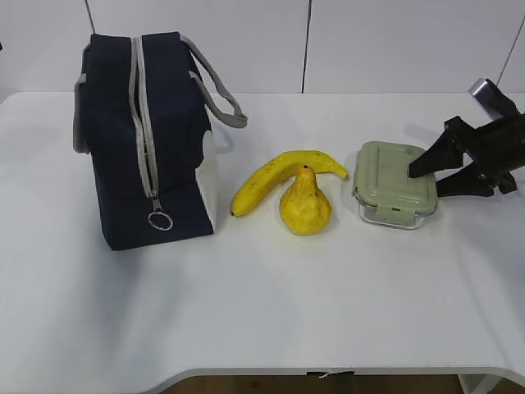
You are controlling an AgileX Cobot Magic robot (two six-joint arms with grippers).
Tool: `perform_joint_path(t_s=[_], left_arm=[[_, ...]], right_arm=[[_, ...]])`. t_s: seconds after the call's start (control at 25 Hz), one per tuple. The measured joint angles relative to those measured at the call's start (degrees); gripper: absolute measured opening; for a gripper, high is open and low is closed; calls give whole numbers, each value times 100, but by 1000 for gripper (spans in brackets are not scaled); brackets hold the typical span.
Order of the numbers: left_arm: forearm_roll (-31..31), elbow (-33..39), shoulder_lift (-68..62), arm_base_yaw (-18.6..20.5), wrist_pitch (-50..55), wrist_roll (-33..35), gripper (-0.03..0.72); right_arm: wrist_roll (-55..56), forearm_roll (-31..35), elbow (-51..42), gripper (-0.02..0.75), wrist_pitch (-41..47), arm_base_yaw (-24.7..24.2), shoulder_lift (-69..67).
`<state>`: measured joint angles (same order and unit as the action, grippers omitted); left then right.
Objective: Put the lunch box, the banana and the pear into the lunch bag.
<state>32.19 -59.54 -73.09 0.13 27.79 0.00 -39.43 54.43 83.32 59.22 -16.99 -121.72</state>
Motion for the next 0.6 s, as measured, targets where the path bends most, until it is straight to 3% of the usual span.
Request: perform_joint_path(t_s=[0.4, 0.6], left_arm=[[0, 0, 0, 0, -13, 0, 366], [0, 0, 0, 0, -13, 0, 367]], right_arm=[[-291, 567, 0, 498, 236, 0, -293], [-316, 649, 9, 441, 279, -9, -313]])
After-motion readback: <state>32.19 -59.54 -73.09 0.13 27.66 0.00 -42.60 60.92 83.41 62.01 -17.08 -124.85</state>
